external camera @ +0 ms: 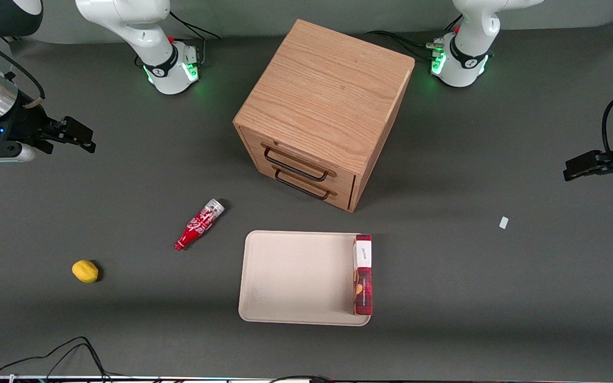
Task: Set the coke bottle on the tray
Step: 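Move the right gripper down toward the red Coca-Cola bottle lying on the table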
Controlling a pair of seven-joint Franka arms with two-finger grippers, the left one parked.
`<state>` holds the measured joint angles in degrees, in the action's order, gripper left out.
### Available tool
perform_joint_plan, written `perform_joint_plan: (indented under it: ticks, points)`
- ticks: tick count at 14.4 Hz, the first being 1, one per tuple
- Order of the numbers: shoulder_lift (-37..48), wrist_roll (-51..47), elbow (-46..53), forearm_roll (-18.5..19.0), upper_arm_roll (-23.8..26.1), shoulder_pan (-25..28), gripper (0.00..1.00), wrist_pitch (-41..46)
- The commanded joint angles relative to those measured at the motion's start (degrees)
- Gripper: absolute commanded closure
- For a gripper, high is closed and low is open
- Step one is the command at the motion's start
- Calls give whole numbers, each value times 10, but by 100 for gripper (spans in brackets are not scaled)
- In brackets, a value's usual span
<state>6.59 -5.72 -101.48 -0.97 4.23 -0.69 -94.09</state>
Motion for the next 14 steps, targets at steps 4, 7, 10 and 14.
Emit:
perform_joint_plan:
  ticks: [4,7,10,14]
  points:
    - [-9,-58,19,12,5,7,0,22]
    - [-25,-71,26,12,23,12,0,22]
    - [-71,-191,30,12,58,12,0,-6]
    - [-140,-398,20,16,104,16,0,-66]
